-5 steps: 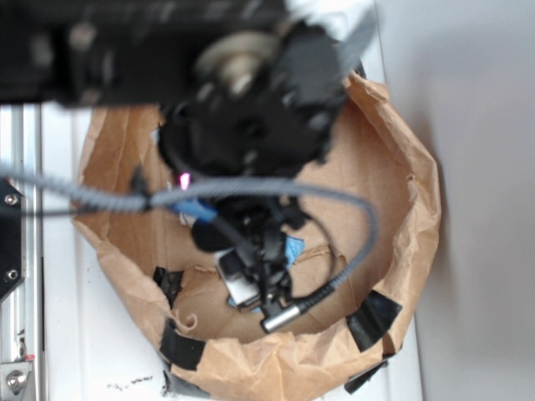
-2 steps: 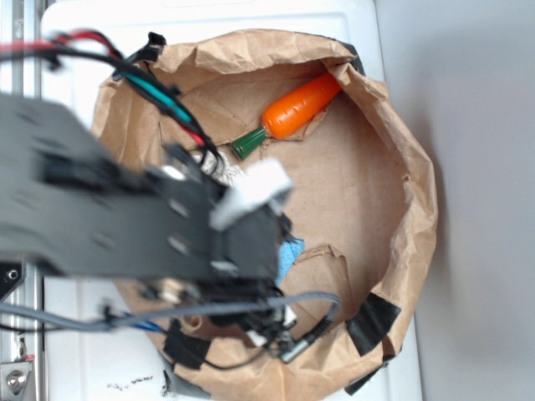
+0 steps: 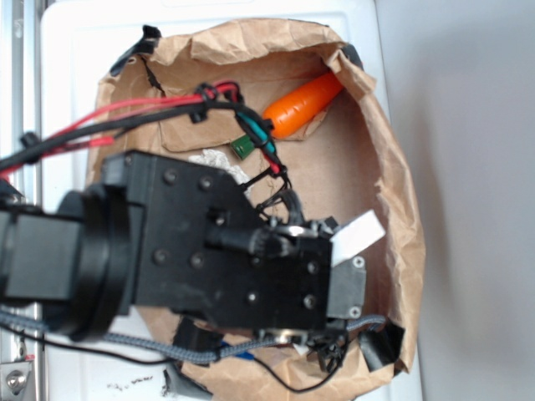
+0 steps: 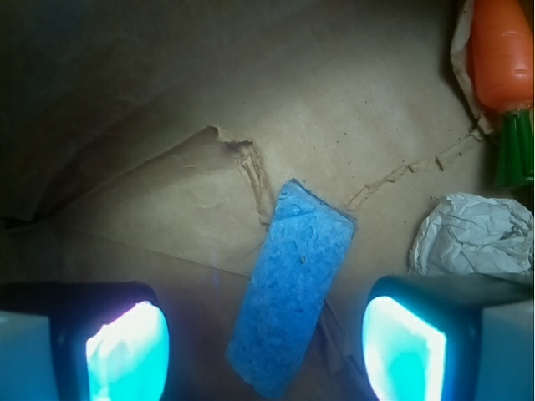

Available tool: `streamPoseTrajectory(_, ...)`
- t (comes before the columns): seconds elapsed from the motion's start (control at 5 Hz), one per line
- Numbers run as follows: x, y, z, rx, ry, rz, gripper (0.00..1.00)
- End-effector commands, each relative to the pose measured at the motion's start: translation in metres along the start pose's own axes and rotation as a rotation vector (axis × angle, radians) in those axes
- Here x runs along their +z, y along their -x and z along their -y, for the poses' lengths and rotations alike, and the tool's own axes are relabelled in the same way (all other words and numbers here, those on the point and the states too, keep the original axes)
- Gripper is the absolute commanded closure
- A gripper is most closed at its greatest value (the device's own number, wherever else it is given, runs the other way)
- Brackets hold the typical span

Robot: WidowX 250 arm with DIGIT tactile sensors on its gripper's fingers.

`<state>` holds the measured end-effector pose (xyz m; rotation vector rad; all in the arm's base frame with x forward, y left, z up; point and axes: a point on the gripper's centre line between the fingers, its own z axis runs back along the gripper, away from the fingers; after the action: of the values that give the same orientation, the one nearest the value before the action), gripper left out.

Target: Grab the blue sponge.

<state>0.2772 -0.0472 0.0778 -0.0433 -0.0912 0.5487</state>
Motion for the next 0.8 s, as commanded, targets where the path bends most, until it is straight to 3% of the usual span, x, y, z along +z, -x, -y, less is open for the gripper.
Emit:
streamPoseTrajectory(0.0,0.013,-0.005,0.010,-0.024,0.043,0.044,0.00)
streamPoseTrajectory(0.6,-0.027,0.000,0.005,0.083,0.027,0.092,0.00)
